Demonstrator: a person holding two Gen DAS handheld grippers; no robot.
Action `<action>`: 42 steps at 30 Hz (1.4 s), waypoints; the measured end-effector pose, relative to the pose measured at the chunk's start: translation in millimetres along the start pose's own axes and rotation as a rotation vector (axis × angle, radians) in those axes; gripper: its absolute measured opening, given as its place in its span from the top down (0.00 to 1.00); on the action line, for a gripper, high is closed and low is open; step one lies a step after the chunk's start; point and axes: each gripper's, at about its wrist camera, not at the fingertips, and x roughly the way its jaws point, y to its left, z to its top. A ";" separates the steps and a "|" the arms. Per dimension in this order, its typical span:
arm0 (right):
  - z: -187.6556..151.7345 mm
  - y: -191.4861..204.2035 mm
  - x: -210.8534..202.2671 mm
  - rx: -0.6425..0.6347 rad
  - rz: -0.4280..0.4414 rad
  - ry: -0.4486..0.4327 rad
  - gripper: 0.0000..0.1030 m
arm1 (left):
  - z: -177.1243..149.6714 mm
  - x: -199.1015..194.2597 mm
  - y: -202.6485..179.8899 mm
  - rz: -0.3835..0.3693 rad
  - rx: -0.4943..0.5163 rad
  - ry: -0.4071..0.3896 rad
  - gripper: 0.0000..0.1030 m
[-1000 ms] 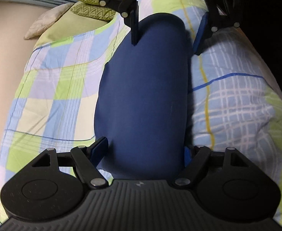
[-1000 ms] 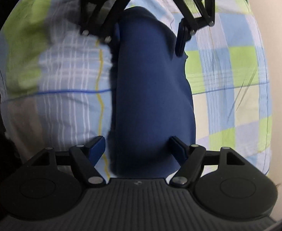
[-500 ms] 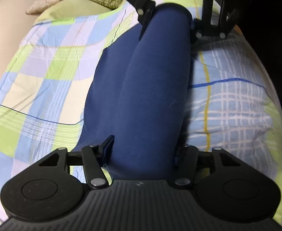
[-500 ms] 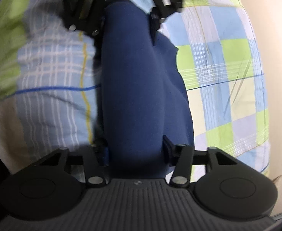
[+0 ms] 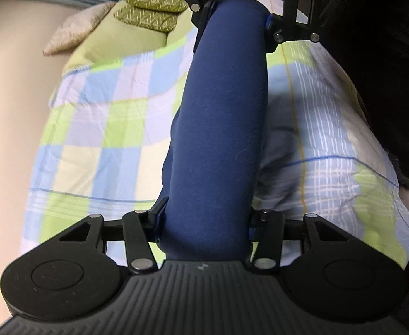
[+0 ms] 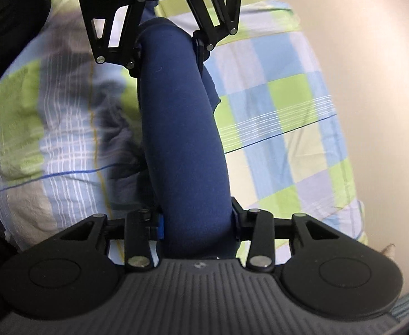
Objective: Fold clothes
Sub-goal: 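Carry the held bundle with both grippers over to the white chair seat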
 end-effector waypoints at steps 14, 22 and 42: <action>-63.7 -50.7 -144.1 0.123 -0.248 0.262 0.65 | 144.5 -48.8 16.7 0.066 0.216 -0.397 0.48; -129.1 -55.0 -235.8 0.225 -0.375 0.565 0.65 | 273.4 -65.6 -1.9 -0.015 0.352 -0.702 0.47; -404.0 -92.6 -301.8 0.413 -0.445 1.003 0.64 | 588.2 67.3 -59.9 -0.135 0.448 -0.997 0.47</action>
